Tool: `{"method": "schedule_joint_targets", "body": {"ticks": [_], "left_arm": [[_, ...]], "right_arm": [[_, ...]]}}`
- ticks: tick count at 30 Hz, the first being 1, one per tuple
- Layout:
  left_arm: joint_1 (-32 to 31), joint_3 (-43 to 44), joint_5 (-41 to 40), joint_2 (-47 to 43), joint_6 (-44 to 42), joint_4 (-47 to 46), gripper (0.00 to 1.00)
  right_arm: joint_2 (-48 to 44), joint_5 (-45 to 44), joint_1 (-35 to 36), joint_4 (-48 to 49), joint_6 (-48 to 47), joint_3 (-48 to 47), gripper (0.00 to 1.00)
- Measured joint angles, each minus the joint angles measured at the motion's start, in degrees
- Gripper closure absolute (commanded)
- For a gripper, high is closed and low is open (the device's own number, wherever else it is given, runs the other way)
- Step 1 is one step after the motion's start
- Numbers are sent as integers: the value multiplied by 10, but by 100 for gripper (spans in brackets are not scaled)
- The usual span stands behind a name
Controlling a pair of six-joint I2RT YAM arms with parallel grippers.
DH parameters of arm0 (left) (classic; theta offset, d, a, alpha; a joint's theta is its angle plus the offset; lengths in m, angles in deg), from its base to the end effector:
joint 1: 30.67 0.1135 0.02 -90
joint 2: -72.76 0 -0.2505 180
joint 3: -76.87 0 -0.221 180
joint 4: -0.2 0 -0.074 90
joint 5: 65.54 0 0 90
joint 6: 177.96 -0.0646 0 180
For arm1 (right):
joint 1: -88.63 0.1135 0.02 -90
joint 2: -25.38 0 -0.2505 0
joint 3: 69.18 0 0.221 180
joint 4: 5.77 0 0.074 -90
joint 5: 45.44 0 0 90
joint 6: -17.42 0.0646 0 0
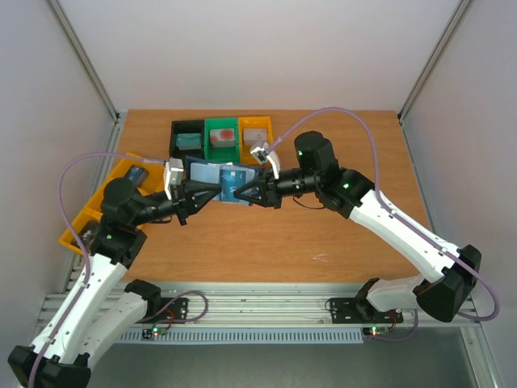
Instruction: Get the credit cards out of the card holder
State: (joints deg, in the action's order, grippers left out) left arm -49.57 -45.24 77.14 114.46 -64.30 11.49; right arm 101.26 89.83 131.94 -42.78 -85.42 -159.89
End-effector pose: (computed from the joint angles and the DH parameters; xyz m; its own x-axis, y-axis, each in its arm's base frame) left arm 0.1328 -0.0998 0.3514 -0.3056 -0.1525 -0.9399 0.8989 0.2792 -0.3376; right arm 0.1746 0.2276 0.3679 -0.0542 -0.2660 -0.9624 -0.9984 0.0018 0.0557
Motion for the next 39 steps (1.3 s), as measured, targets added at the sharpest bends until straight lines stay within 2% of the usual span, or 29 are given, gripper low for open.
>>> {"method": "schedule_joint_targets", "body": {"ticks": [3,10,16,17,19,21,23,26,31,39], "left_arm": [[3,0,7,-2,-2,2,100],[5,0,19,-2,-4,9,100],[6,0,28,-5,-19,26,100],[6,0,32,-5,-21,27,98],[7,0,44,-4,-24,25,85],[8,0,52,1,-22,17,81],[8,0,60,7,-20,7,85],[9,0,64,15,-11,0,99],[11,0,64,15,-2,-5,100],[4,3,49,-14,-41,57,100]], "right_arm": [[-17,14,-15,-5,-1,3,77],[-32,40,-24,-29,-11,2,98],[-32,46,-25,-42,-18,2,99],[-32,49,-25,-43,-18,2,99],[-31,56,-25,-49,-17,0,99],[-28,61,-25,-53,-17,-5,99],[-23,62,-24,-54,-17,-9,99],[-16,62,-24,-57,-17,-16,99],[-15,64,-24,-67,-24,-25,99],[-23,75,-32,-74,-40,-9,99]]}}
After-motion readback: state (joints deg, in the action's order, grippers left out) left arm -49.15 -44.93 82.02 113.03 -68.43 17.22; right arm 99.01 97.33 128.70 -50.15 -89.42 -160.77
